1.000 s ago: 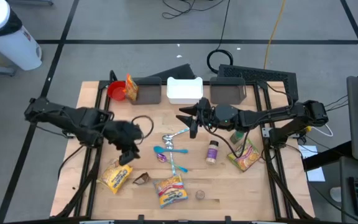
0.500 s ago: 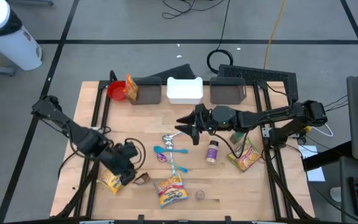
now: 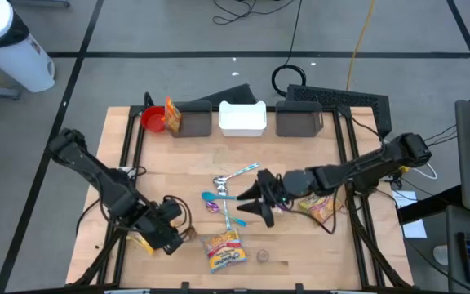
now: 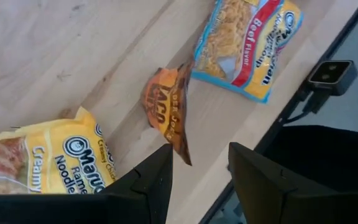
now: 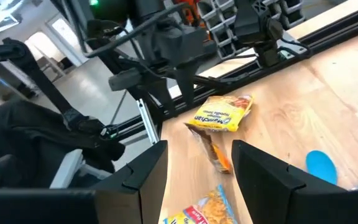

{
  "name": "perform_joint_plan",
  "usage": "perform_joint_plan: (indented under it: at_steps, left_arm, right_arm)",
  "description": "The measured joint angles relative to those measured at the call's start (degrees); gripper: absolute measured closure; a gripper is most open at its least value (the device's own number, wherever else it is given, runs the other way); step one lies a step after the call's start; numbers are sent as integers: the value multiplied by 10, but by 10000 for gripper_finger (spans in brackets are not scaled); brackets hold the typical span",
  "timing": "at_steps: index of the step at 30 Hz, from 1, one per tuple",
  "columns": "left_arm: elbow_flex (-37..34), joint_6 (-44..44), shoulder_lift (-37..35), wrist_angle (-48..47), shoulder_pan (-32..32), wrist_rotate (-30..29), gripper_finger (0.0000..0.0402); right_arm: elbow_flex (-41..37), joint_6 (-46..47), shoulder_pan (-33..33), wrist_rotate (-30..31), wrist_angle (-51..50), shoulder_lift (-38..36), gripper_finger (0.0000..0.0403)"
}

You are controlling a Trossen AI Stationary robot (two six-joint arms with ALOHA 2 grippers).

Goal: Pick & Place Food Item
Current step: Put the orange seasoning pack into the white bin

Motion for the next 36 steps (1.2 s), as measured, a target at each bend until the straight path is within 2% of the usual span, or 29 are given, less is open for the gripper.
perform_joint_plan:
  at_steps: [6,12,36]
  left_arm:
    - [0,32,30,-8,15,1,241]
    - [0,56,48,-9,27,24,241]
    - [0,68,47,-12,27,32,241]
  right_arm:
    - [0,-15,31,54,-5,0,232]
    - [0,-16,33,54,-8,0,232]
    - [0,-45,31,57,-9,0,232]
